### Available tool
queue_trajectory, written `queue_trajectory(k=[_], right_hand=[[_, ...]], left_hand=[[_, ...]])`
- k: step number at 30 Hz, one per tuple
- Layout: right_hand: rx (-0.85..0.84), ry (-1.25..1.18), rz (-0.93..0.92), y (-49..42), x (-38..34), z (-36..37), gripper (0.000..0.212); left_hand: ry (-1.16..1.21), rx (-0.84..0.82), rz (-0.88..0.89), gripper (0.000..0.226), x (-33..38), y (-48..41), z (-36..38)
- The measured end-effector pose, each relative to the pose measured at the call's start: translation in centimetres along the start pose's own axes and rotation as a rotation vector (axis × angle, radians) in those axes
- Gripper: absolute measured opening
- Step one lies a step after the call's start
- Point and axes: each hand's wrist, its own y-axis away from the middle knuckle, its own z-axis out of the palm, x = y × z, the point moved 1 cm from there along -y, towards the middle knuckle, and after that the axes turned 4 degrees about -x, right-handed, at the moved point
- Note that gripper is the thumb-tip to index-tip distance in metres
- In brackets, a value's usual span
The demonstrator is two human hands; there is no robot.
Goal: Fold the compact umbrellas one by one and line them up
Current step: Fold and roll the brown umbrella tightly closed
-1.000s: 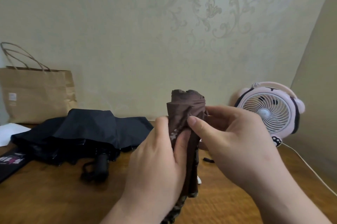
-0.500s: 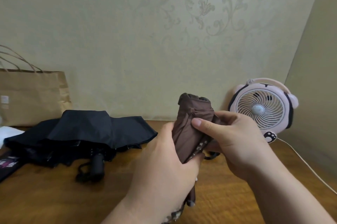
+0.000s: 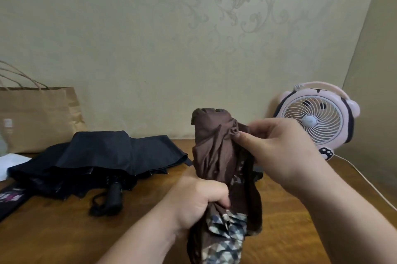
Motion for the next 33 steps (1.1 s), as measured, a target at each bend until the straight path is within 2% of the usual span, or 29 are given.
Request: queue_trajectory(k=[1,3,6,8,9,12,13,15,16,18,21,22,25,29,31,33], right_hand=[[0.023,0.117,-0.014,0.2,-0.3,-0.1,0.030],[0.031,0.173,-0.017,0.4,-0.9,-0.2,0.030],[0.021,0.126,0.011,0.2,-0.5,0.4,0.027],[-0.007,0.067,0.031,0.3,0.0,1.3,0.024],[-0.004,-0.026,0.055,0.4,0.1,1.8,0.024],[-0.055,-0.549,0.223,0.7,0.1,3.1,0.030],[-0.095,-0.615,0.243,0.8,0.0,3.2,0.032],[-0.141,-0.532,0.219,0.6,0.4,3.4,0.058],[-0.107,-0.431,0.210,0.4,0.8,3.7,0.070],[0.023,-0.302,0.218,0.0,1.5,4.0,0.071],[0.089,-0.389,0.199,-0.1,2.6,4.3,0.036],[0.090,-0.436,0.196,-0.1,3.2,4.4,0.031],[0.065,-0.582,0.220,-0.3,4.7,4.3,0.030],[-0.032,-0.592,0.183,-0.8,6.1,3.8,0.041],[-0.105,-0.472,0.185,-1.3,6.6,3.1,0.043],[-0.226,-0.222,0.130,-1.8,7.1,1.1,0.045]], left_hand=[[-0.041,0.031,0.004,0.035,0.4,0.0,-0.1],[-0.204,0.059,0.017,0.037,1.3,0.1,-0.5],[-0.586,0.072,0.052,0.031,1.8,-0.1,-1.4],[-0.759,0.173,0.051,0.027,1.5,-0.2,-2.0],[-0.846,0.232,0.057,0.026,1.5,-0.2,-2.1],[-1.123,0.371,0.047,0.023,1.5,0.2,-1.9],[-1.205,0.407,0.040,0.024,1.6,0.4,-1.7],[-1.364,0.454,0.065,0.028,1.7,0.9,-0.9],[-1.433,0.465,0.093,0.032,1.6,1.0,-0.4],[-1.507,0.451,0.106,0.041,1.0,0.9,0.3],[-1.466,0.400,0.084,0.049,0.3,0.4,0.7],[-1.407,0.378,0.070,0.050,0.3,0.3,0.6],[-1.131,0.221,-0.076,0.066,0.3,-0.5,-0.5],[-0.458,-0.105,-0.294,0.070,0.2,-1.8,-1.9],[-0.437,-0.170,-0.361,0.070,0.1,-2.3,-2.5],[-0.655,-0.190,-0.364,0.062,0.2,-3.0,-3.1]])
